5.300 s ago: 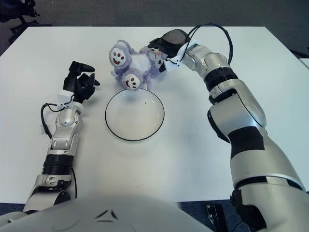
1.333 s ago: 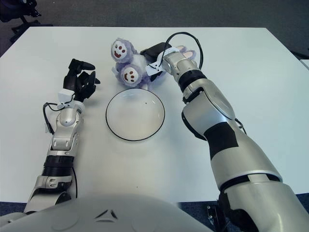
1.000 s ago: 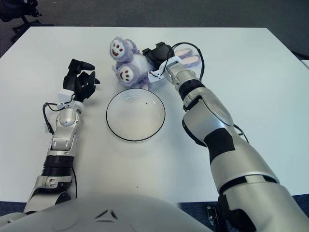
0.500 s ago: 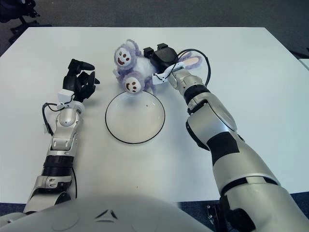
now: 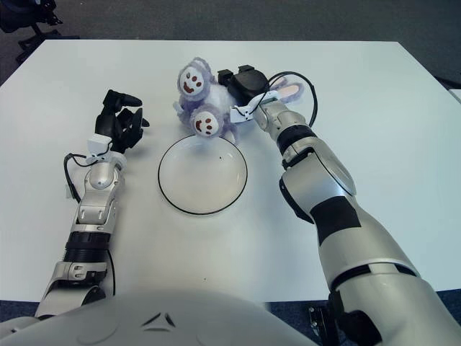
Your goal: Put the doll into the plate.
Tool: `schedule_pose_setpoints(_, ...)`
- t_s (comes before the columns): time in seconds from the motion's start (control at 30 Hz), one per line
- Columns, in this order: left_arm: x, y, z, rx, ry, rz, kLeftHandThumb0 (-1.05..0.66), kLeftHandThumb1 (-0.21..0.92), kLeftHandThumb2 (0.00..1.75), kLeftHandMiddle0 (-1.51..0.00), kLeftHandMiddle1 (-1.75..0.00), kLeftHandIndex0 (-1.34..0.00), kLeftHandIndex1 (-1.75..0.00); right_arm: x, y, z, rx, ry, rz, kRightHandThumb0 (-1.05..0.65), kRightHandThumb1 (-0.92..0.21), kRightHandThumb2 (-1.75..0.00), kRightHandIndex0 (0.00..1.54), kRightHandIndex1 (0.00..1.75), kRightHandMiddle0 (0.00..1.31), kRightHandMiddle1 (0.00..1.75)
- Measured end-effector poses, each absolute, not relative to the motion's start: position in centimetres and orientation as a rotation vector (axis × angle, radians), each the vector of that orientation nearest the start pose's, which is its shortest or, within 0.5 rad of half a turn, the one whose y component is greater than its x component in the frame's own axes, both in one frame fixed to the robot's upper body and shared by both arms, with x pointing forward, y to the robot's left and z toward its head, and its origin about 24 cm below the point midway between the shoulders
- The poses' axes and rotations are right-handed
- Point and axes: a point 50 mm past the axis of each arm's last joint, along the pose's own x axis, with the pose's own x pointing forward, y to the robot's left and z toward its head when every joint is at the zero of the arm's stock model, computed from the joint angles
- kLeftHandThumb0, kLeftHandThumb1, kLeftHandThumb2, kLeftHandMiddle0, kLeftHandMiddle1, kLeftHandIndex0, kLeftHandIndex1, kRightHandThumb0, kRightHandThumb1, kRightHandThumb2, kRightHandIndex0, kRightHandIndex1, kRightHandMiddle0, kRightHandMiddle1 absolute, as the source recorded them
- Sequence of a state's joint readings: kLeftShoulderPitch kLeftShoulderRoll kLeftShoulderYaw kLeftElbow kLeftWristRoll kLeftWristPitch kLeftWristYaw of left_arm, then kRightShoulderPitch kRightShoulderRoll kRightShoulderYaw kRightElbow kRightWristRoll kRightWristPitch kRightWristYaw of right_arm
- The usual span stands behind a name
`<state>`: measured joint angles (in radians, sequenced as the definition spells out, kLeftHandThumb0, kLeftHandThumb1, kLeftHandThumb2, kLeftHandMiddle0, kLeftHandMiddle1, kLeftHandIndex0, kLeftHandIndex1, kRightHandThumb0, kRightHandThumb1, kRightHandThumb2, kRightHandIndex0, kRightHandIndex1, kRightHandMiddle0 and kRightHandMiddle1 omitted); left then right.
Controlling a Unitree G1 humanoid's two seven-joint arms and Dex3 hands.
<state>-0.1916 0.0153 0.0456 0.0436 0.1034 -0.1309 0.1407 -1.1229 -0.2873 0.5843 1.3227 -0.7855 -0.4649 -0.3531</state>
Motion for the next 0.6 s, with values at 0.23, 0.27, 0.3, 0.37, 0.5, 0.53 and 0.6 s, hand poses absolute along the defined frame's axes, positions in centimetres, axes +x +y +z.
schedule_pose_setpoints(0.23, 28.7, 15.5, 9.3, 0.095, -0.279, 0.133, -0.35, 0.92, 0.47, -0.63, -1.63, -0.25, -1.69, 40.2, -11.6, 13.5, -1.345, -0.449, 0.33, 0.0, -0.32, -1.3, 0.59, 1.68, 0.42, 1.75)
schedule_pose_setpoints(0.27, 28.7, 15.5, 9.3, 0.095, -0.279, 0.134, -0.35, 0.92, 0.47, -0.63, -1.63, -0.25, -1.69, 40.2, -11.6, 13.6, -1.335, -0.447, 0.329, 0.0, -0.32, -1.3, 0.59, 1.68, 0.42, 1.75)
schedule_pose_setpoints(0.3, 28.7, 15.5, 9.3, 0.095, -0.278, 0.134, -0.35, 0.92, 0.47, -0.63, -1.63, -0.25, -1.69, 40.3, -11.7, 13.8, -1.323, -0.445, 0.329, 0.0, -0.32, -1.3, 0.59, 1.68, 0.42, 1.75)
schedule_pose_setpoints(0.37, 28.7, 15.5, 9.3, 0.095, -0.278, 0.134, -0.35, 0.92, 0.47, -0.63, -1.63, -0.25, -1.69, 40.3, -11.8, 14.0, -1.307, -0.44, 0.335, 0.0, -0.32, -1.3, 0.59, 1.68, 0.42, 1.75)
schedule_pose_setpoints(0.5, 28.8, 15.5, 9.3, 0.095, -0.278, 0.135, -0.35, 0.92, 0.47, -0.62, -1.63, -0.25, -1.69, 40.4, -12.2, 14.6, -1.288, -0.434, 0.344, 0.0, -0.32, -1.3, 0.59, 1.68, 0.43, 1.75)
schedule_pose_setpoints(0.53, 28.8, 15.5, 9.3, 0.096, -0.277, 0.135, -0.35, 0.92, 0.47, -0.62, -1.63, -0.25, -1.69, 40.4, -12.2, 14.7, -1.283, -0.434, 0.346, 0.0, -0.32, -1.3, 0.59, 1.69, 0.43, 1.75)
schedule_pose_setpoints(0.6, 28.8, 15.6, 9.3, 0.096, -0.277, 0.137, -0.35, 0.92, 0.47, -0.62, -1.62, -0.25, -1.69, 40.5, -12.3, 15.1, -1.274, -0.436, 0.349, 0.0, -0.32, -1.3, 0.59, 1.69, 0.43, 1.75)
